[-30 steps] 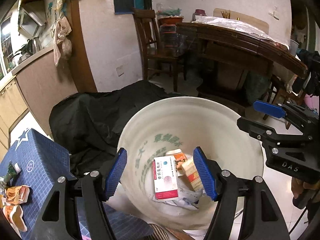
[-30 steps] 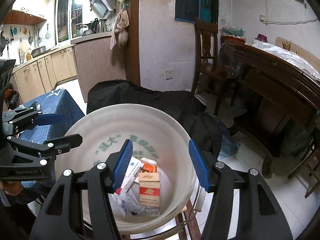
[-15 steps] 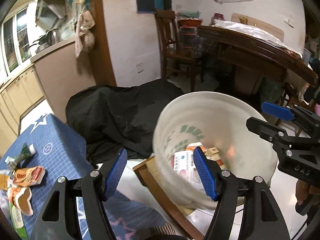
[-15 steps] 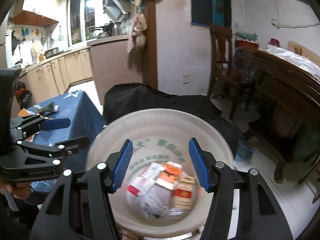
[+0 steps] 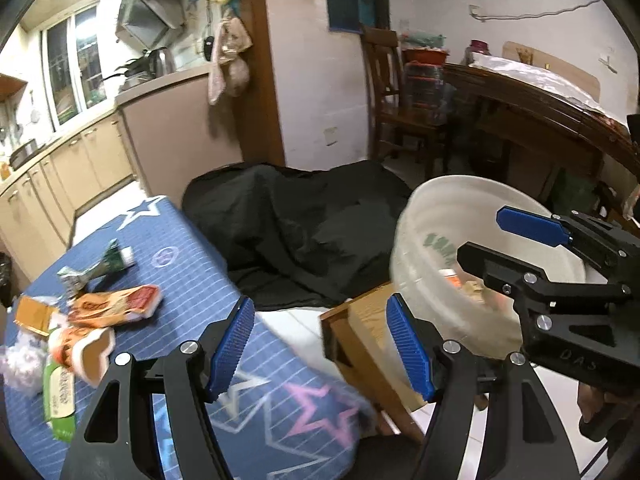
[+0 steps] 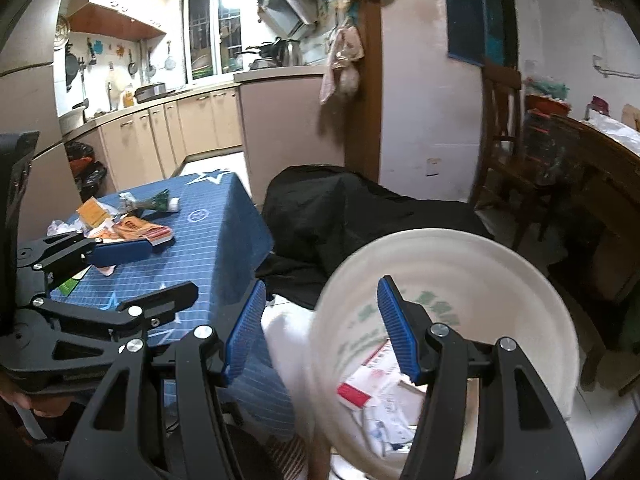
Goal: Collect trash
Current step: 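Move both open tools back over the table, then grasp the green tube box with the left tool while the right tool grasps the orange paper cup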
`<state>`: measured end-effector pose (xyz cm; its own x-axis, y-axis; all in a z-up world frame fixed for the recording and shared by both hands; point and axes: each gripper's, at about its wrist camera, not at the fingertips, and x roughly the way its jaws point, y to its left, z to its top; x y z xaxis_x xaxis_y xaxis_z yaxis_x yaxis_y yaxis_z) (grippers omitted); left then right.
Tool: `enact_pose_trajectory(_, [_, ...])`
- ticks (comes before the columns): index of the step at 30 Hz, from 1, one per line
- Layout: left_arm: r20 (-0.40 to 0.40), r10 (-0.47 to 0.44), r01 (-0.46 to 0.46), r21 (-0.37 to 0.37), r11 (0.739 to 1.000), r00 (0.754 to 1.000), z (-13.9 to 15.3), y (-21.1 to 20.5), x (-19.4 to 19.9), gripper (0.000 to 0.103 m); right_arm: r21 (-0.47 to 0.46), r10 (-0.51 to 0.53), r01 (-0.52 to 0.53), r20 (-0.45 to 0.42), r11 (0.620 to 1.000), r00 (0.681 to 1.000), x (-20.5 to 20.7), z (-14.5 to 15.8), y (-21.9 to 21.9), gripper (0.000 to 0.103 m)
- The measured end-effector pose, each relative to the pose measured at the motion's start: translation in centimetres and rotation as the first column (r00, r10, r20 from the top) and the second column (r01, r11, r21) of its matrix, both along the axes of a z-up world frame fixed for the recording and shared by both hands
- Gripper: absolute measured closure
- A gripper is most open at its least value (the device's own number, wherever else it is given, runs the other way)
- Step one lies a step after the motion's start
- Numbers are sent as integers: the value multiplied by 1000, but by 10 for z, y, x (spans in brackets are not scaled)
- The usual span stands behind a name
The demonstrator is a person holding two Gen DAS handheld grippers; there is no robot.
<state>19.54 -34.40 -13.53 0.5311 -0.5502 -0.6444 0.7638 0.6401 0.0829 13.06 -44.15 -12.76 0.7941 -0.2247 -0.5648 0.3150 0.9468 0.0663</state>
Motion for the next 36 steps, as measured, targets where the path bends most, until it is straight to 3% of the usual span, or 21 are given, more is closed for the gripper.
enact_pose_trajectory(7, [-13,93,-93,0,996,996,-9,55,17,33,22,42,-41,-12,999,999,16,-4,21,47])
enact_pose_trajectory(13, [-71,218,-218,11,976,973,-27,113,40,33,64,114,-111,-36,992,993,39,-18,49,47])
enact_pose_trajectory(25, [-132,480,-482,23,876,867,-48,230,79,33,117,341,-331,-76,936,937,109,-39,137,47])
enact_pose_trajectory(31, [-108,547,-549,13,836,830,-46,259,99,33,143,418,-405,-75,903,905,138,-40,163,47])
enact_pose_trajectory(36, [-98,565,-564,42,825,819,-56,270,121,33,173,494,-477,-70,862,867,167,-40,181,47])
